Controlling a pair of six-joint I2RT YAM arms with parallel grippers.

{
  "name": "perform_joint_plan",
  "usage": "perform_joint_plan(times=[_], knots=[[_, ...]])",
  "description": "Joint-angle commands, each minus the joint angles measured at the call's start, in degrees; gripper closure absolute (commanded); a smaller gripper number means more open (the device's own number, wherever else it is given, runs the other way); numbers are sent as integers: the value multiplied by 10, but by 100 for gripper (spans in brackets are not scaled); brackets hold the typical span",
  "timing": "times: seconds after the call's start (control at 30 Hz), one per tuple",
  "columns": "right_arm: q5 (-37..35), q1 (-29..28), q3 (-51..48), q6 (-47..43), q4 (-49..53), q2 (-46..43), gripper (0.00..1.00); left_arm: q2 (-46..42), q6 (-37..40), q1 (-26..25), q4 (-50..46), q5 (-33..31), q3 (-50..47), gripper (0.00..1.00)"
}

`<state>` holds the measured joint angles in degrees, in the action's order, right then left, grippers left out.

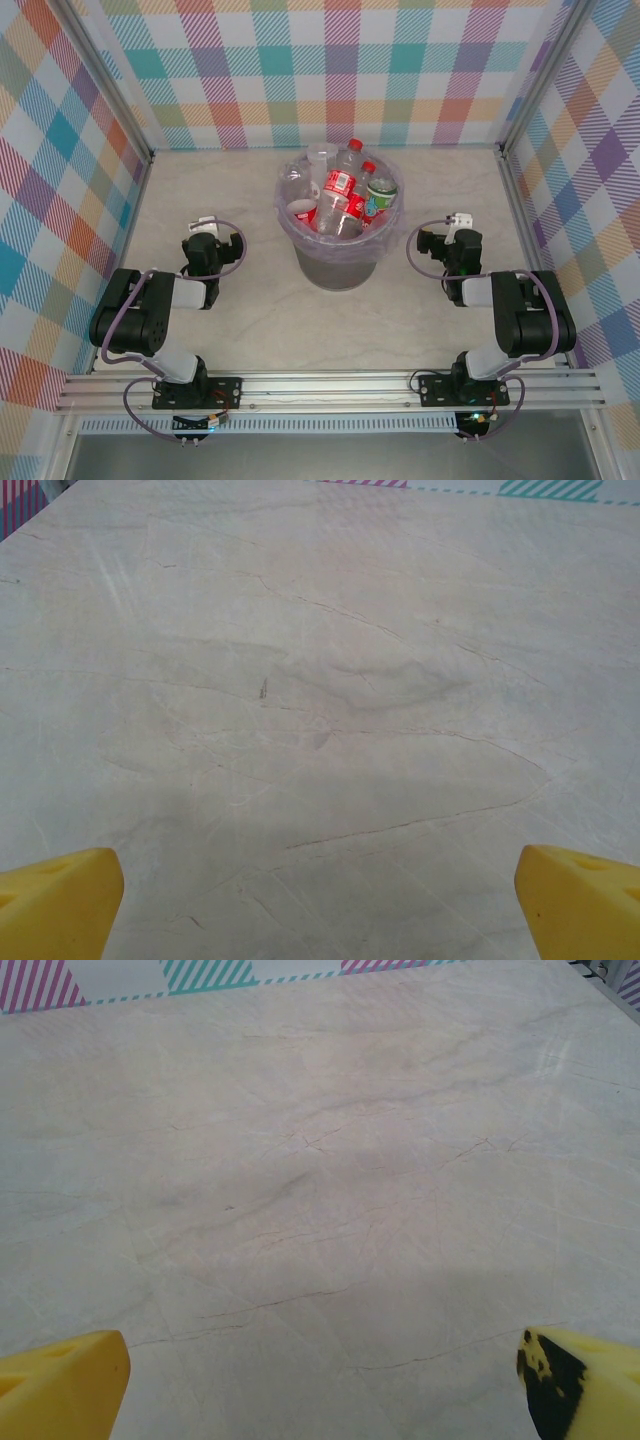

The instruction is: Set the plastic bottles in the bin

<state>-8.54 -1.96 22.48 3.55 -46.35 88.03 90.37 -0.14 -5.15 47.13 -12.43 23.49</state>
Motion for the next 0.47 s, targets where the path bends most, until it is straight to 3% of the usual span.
perform_joint_plan(times=[0.0,0.43], knots=[[0,1,3,-9,-21,-4,1,1,8,2,29,12,-2,0],[-1,-1,5,-10,-18,-3,1,2,8,2,28,12,-3,0]])
